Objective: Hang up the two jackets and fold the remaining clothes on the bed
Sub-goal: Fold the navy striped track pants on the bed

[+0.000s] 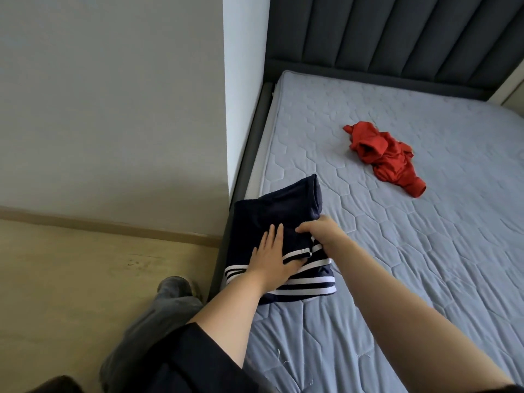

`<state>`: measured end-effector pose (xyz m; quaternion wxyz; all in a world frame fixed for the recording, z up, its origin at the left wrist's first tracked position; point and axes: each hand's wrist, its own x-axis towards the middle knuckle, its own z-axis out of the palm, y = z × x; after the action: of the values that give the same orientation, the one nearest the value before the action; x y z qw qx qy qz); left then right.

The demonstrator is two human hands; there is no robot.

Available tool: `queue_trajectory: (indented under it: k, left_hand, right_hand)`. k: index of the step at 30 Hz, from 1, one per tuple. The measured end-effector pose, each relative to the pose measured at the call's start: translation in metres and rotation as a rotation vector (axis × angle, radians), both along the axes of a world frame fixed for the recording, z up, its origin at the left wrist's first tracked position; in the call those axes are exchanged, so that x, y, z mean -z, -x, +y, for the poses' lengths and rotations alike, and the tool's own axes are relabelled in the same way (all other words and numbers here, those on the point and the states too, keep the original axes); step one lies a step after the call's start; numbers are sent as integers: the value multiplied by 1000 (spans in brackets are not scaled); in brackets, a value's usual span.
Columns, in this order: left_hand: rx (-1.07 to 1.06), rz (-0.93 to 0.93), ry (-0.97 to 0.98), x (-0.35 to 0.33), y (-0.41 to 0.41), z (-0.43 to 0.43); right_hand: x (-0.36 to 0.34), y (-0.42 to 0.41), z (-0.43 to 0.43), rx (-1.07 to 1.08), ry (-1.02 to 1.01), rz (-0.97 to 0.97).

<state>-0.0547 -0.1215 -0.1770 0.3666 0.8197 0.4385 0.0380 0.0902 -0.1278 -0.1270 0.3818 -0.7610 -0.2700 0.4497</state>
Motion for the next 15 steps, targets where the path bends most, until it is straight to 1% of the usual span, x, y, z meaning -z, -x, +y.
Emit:
queue_trajectory:
  k: [3,7,12,15]
  left_hand:
    - [-34,-58,1,-24,22,11]
    - [-86,-82,-55,-58,68,33]
    - [-202,-162,-135,-97,157,54]
    - [-268,-196,-156,-109,222,66]
  right_hand:
    - [-31,23,11,-49,-67,-40]
    - [-73,73,31,-113,-156,-109]
    - [-121,165,60,-223,-269,-141]
    - [-131,231,82,-287,-310,-127]
